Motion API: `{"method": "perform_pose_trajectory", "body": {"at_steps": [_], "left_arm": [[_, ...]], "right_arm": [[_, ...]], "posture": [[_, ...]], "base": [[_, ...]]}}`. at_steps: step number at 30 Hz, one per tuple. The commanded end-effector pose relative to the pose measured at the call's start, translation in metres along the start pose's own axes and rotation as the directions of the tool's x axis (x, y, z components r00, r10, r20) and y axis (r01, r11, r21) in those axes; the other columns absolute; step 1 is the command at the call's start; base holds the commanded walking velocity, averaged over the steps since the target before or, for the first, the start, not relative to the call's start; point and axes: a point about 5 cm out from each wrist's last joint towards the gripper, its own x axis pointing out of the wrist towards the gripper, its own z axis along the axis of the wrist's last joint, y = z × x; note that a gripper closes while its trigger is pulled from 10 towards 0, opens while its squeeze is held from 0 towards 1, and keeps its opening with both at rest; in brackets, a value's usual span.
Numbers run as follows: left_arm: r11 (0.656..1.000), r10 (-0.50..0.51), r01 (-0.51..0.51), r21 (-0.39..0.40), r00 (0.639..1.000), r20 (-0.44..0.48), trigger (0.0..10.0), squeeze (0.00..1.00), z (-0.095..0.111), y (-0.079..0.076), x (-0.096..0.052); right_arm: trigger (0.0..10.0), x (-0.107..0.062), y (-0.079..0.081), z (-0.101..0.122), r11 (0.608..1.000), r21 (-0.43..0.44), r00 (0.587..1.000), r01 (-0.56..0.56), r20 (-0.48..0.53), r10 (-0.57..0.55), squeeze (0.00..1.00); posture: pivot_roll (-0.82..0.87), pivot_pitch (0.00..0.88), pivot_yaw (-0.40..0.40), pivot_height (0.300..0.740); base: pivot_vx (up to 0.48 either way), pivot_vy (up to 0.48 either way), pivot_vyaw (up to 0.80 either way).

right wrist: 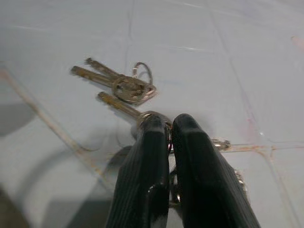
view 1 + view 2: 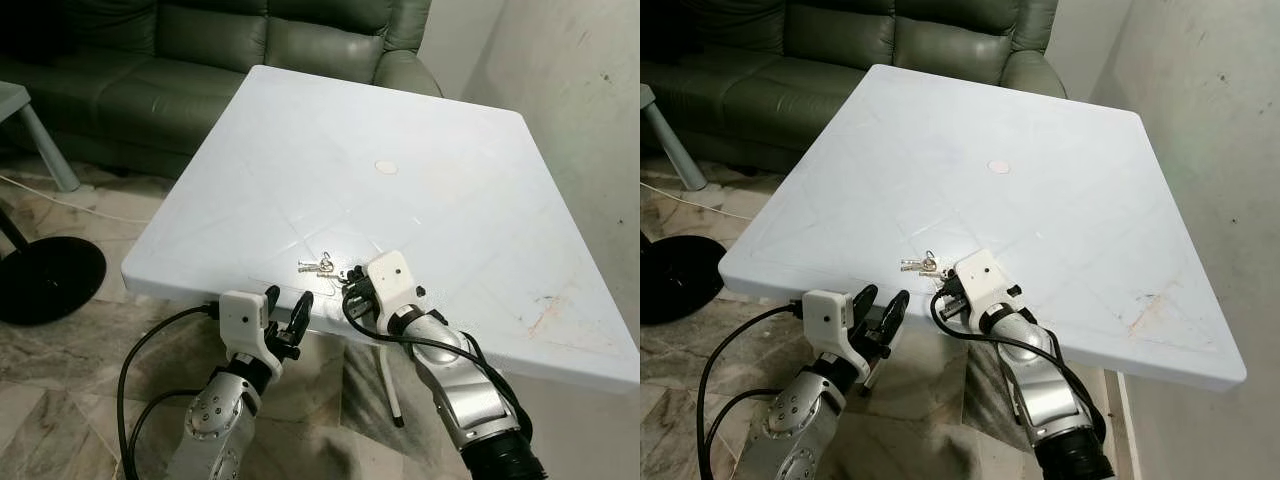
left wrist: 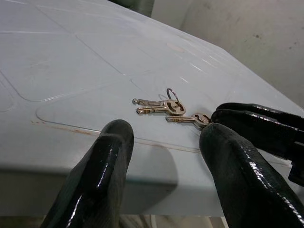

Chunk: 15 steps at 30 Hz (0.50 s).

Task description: Hang keys on a hook

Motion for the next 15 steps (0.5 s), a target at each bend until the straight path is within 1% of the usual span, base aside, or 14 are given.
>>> {"method": "perform_pose_trajectory", "body": {"at_steps": [1, 2, 6, 13, 14, 15], "left_arm": [[0.999, -0.022, 0.023, -0.028, 1.000, 0.017, 10.0, 0.00, 0.0018, -0.0115, 0.0030], [0.999, -0.023, 0.023, -0.028, 1.000, 0.017, 10.0, 0.00, 0.0018, -0.0116, 0.0031], [0.999, -0.024, 0.024, -0.027, 1.000, 0.018, 10.0, 0.00, 0.0022, -0.0111, 0.0030], [0.999, -0.025, 0.026, -0.025, 0.999, 0.019, 10.0, 0.00, 0.0027, -0.0109, 0.0032], [0.999, -0.026, 0.026, -0.025, 0.999, 0.020, 10.0, 0.00, 0.0028, -0.0110, 0.0034], [0.999, -0.026, 0.027, -0.024, 0.999, 0.020, 10.0, 0.00, 0.0030, -0.0113, 0.0037]], "right_arm": [[10.0, -0.0029, -0.0025, -0.0071, 1.000, 0.011, 1.000, -0.008, -0.024, 0.008, 0.00], [10.0, -0.0034, -0.0037, -0.0065, 1.000, -0.009, 1.000, 0.004, -0.019, -0.004, 0.00], [10.0, -0.0034, -0.0027, -0.0075, 1.000, 0.002, 1.000, -0.008, -0.025, 0.008, 0.00], [10.0, -0.0039, -0.0023, -0.0068, 1.000, 0.004, 1.000, 0.010, -0.010, -0.010, 0.00], [6.9, -0.0039, -0.0026, -0.0067, 1.000, 0.005, 1.000, 0.012, -0.010, -0.012, 0.00], [4.5, -0.0042, -0.0034, -0.0061, 1.000, 0.001, 1.000, 0.022, -0.005, -0.022, 0.00]], "posture": [[0.21, 0.170, -0.143, 0.740], [0.21, 0.170, -0.143, 0.740], [0.21, 0.170, -0.140, 0.740], [0.21, 0.169, -0.138, 0.740], [0.21, 0.168, -0.138, 0.740], [0.21, 0.168, -0.138, 0.740]], "base": [[0.000, 0.000, 0.00], [0.000, 0.000, 0.00], [0.000, 0.000, 0.00], [0.000, 0.000, 0.00], [0.000, 0.000, 0.00], [0.000, 0.000, 0.00]]}}
